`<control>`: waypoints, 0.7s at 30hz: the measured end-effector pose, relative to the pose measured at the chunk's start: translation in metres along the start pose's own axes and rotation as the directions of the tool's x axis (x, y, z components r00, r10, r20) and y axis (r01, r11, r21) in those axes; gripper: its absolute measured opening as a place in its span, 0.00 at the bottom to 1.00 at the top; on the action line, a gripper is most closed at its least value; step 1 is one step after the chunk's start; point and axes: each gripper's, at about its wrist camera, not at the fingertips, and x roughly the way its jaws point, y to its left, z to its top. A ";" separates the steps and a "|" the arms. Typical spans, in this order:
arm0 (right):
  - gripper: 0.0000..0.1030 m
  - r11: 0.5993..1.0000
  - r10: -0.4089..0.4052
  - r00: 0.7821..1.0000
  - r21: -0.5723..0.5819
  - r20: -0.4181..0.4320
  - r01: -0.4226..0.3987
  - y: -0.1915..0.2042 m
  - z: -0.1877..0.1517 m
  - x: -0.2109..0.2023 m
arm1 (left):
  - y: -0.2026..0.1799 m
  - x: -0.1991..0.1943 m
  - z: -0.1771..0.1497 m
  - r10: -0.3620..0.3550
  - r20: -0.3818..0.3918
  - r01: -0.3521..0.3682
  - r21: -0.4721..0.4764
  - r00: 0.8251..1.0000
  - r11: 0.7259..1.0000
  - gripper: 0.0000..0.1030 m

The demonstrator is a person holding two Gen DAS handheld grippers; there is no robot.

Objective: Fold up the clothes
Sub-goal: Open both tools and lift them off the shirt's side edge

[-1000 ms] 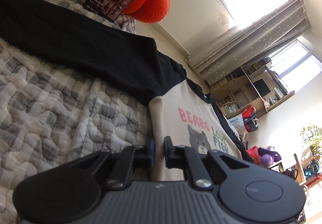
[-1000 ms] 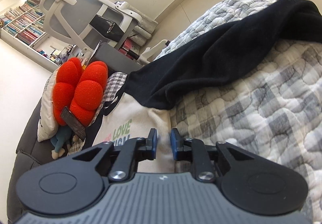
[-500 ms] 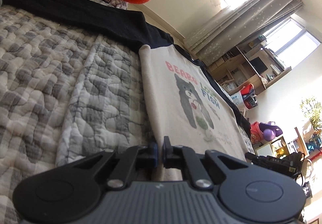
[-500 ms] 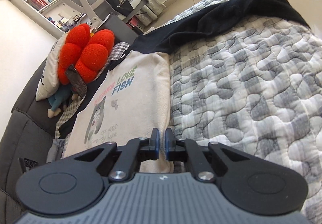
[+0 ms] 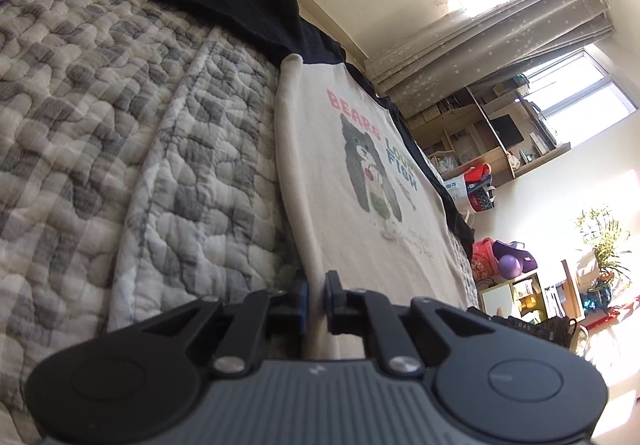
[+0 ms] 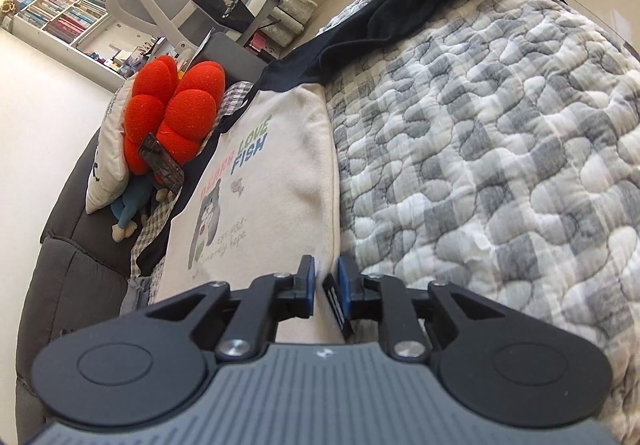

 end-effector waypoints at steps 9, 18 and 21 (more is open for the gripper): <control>0.18 0.998 0.048 0.998 -0.038 -0.035 -0.049 0.010 -0.038 -0.024 | -0.009 -0.013 -0.038 -0.045 -0.074 0.046 0.014 0.996 0.999 0.07; 0.10 0.994 0.060 0.997 -0.095 0.051 -0.055 0.038 -0.029 -0.057 | -0.035 -0.052 -0.031 -0.114 0.041 0.111 0.057 0.993 0.992 0.05; 0.10 0.993 0.058 0.997 -0.108 0.056 -0.052 0.043 -0.026 -0.058 | -0.035 -0.052 -0.032 -0.101 0.040 0.098 0.068 0.994 0.993 0.06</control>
